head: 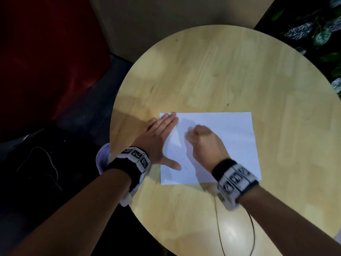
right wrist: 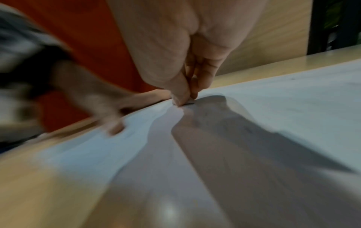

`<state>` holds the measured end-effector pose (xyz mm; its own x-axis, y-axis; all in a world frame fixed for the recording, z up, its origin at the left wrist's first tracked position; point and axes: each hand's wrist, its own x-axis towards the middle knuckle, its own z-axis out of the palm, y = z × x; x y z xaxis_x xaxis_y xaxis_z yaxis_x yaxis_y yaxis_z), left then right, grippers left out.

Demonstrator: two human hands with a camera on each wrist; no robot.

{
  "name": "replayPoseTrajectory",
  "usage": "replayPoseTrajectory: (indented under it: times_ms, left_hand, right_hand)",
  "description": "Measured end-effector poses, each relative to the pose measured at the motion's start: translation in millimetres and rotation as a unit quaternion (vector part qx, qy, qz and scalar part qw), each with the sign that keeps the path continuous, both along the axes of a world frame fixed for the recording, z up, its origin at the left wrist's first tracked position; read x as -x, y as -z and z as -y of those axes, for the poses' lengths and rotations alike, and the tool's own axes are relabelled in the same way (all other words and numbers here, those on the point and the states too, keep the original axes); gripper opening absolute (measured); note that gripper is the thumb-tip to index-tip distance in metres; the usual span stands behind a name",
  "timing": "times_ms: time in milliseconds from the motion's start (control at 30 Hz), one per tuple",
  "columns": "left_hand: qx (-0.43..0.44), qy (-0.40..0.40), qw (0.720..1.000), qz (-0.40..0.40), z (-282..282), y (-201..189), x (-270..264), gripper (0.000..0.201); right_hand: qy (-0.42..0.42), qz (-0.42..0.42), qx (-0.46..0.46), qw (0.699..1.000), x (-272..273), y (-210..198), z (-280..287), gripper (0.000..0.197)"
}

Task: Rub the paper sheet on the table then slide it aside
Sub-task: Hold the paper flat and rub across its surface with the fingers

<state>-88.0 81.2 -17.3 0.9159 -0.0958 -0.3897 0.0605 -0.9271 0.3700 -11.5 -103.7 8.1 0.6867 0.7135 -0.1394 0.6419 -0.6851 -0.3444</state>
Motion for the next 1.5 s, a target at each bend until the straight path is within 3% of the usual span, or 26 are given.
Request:
replayPoseTrajectory:
  times_ms: [133, 333, 500, 700, 867, 1033, 1133, 1267, 1333, 1500]
  left_hand:
    - [0.014, -0.005, 1.0, 0.007, 0, -1, 2, 0.151]
    - [0.001, -0.017, 1.0, -0.002, -15, -7, 15, 0.149]
    - [0.085, -0.033, 0.995, 0.032, 4, -6, 2, 0.123]
    - [0.031, -0.041, 0.998, 0.041, 20, 8, 1, 0.134]
    - [0.027, -0.047, 0.998, 0.029, 19, 9, -2, 0.14]
    - [0.026, -0.046, 0.998, 0.046, 19, 14, 1, 0.142]
    - [0.018, -0.041, 0.998, 0.033, 19, 14, 0, 0.144]
    - [0.018, -0.033, 0.999, 0.014, 18, 14, -3, 0.145]
    - [0.023, -0.035, 0.999, 0.017, 18, 14, -3, 0.145]
    - [0.027, -0.041, 0.998, 0.042, 19, 15, 1, 0.147]
  right_hand:
    - [-0.053, -0.056, -0.012, 0.997, 40, -6, 53, 0.02]
    - [0.029, -0.046, -0.106, 0.993, 13, 8, 60, 0.015]
    - [0.021, -0.053, -0.104, 0.993, 23, 7, 41, 0.015]
    - [0.0, -0.036, -0.075, 0.996, 10, 6, 20, 0.011]
    - [0.048, 0.005, -0.053, 0.997, -27, 12, -25, 0.01]
    - [-0.063, -0.028, -0.021, 0.997, 34, -11, 18, 0.015]
    - [-0.095, -0.035, -0.008, 0.995, 23, -13, 19, 0.013]
    - [-0.01, 0.001, -0.003, 1.0, -20, 1, -23, 0.022]
    - [0.014, 0.005, -0.012, 1.0, -10, 3, -23, 0.021]
    - [-0.061, -0.045, 0.033, 0.997, 43, -10, 25, 0.014]
